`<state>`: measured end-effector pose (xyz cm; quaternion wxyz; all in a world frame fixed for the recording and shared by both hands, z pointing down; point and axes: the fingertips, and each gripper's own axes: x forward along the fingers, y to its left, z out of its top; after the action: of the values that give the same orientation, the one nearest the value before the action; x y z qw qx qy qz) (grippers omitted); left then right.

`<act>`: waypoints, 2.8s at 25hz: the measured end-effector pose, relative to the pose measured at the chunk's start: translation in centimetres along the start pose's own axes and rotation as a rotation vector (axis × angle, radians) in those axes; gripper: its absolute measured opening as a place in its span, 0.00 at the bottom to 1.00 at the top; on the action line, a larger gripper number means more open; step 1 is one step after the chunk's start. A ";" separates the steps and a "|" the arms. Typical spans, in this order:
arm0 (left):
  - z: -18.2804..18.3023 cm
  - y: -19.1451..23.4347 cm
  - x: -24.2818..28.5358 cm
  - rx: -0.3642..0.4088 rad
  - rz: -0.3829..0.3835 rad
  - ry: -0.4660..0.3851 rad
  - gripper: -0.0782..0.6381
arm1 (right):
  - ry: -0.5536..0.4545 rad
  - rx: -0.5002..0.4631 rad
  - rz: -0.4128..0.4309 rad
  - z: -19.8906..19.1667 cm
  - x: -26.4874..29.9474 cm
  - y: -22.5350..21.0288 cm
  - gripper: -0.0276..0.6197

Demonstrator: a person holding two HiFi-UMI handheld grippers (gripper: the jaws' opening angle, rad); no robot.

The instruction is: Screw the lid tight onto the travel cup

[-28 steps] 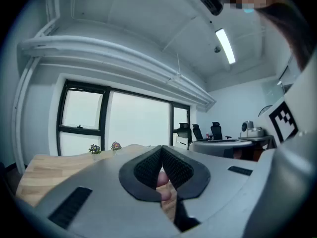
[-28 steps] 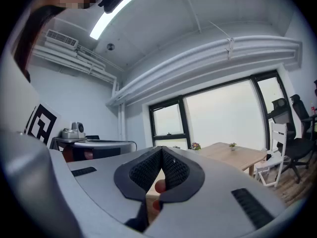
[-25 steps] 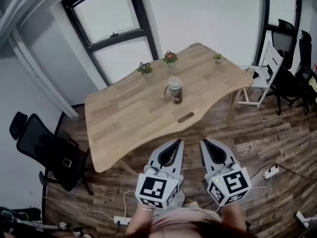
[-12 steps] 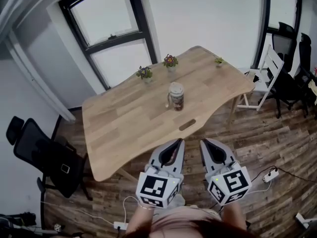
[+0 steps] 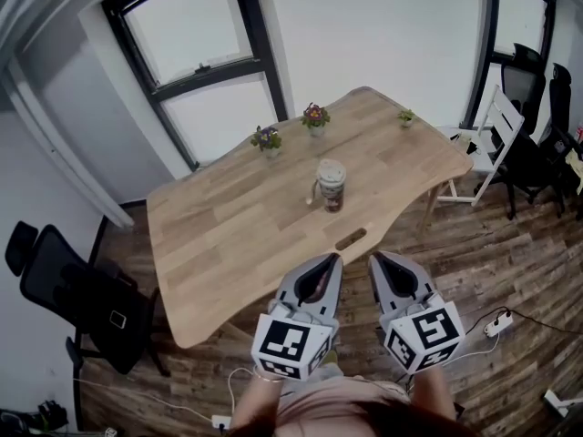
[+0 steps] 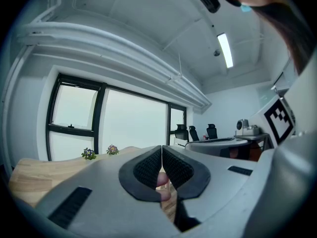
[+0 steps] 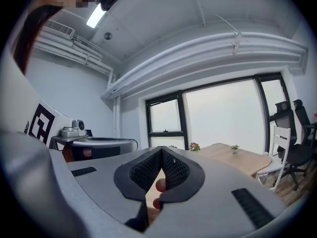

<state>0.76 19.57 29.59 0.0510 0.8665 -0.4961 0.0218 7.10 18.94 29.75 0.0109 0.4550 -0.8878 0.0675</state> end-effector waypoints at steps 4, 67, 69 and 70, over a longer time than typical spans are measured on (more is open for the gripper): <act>-0.3 1.5 0.7 -0.001 -0.021 0.014 0.11 | 0.007 -0.007 -0.017 0.1 1.6 -0.2 0.04; -18.6 15.6 23.1 -0.089 0.089 0.243 0.47 | 0.222 -0.113 0.196 -7.5 25.4 -11.7 0.38; -19.5 15.8 23.7 -0.089 0.104 0.252 0.47 | 0.240 -0.129 0.209 -8.3 26.0 -12.0 0.41; -19.9 15.9 24.0 -0.092 0.110 0.256 0.48 | 0.248 -0.135 0.217 -8.7 26.3 -12.1 0.42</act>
<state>-0.56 -6.78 52.57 0.1521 0.8248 -0.5328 0.1122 1.19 -8.12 41.79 0.1437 0.3431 -0.9260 0.0642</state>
